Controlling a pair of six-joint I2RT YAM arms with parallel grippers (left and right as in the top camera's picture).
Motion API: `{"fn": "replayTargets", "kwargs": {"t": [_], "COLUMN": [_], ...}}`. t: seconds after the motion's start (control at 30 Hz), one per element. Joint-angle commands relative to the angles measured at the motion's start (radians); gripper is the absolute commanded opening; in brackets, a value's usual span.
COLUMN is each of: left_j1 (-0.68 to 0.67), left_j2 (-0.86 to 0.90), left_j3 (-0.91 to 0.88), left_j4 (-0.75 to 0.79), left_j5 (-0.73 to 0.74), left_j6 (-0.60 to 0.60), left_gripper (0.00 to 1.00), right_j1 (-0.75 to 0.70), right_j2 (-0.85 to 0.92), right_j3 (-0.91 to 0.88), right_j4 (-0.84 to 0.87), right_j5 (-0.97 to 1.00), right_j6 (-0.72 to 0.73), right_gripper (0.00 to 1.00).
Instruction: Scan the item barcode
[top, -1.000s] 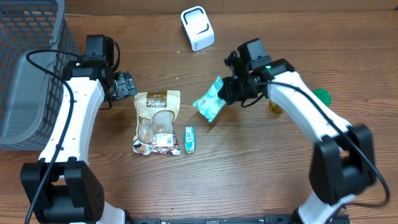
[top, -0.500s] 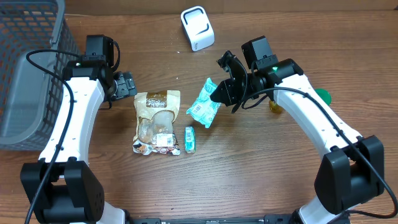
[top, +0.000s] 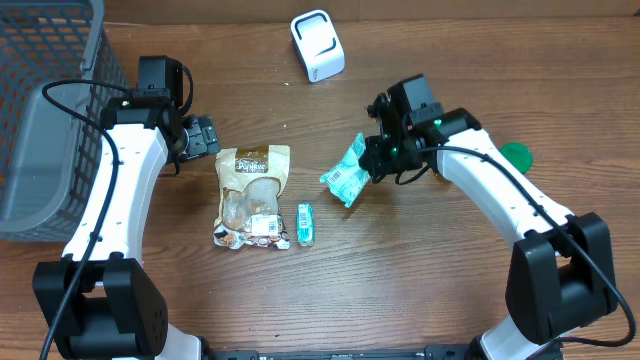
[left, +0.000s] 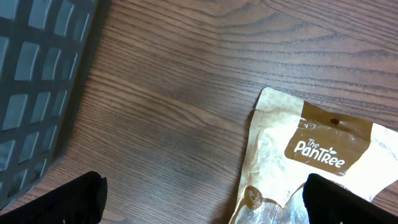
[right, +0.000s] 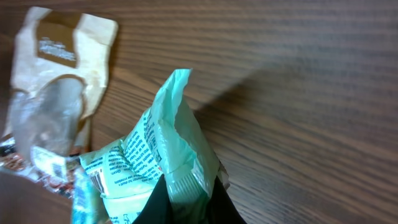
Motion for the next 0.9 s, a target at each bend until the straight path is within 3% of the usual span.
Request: {"fn": "replayTargets", "kwargs": {"t": [0.0, 0.23, 0.87], "left_j1": [-0.001, -0.001, -0.001], "left_j2": [-0.004, -0.004, -0.004], "left_j3": [0.014, 0.014, 0.014], "left_j4": [0.005, 0.005, 0.005], "left_j5": [-0.003, -0.003, -0.003], "left_j6": [0.019, 0.019, 0.019], "left_gripper": [1.0, 1.0, 1.0], "right_j1": [-0.001, -0.001, -0.001], "right_j2": [0.003, 0.003, 0.003], "right_j3": [-0.044, -0.135, -0.154], "right_j4": [0.039, 0.15, 0.221], "right_j5": [0.026, 0.034, 0.088], "right_j6": [0.051, 0.155, 0.208], "right_gripper": [0.04, 0.04, 0.06]}}
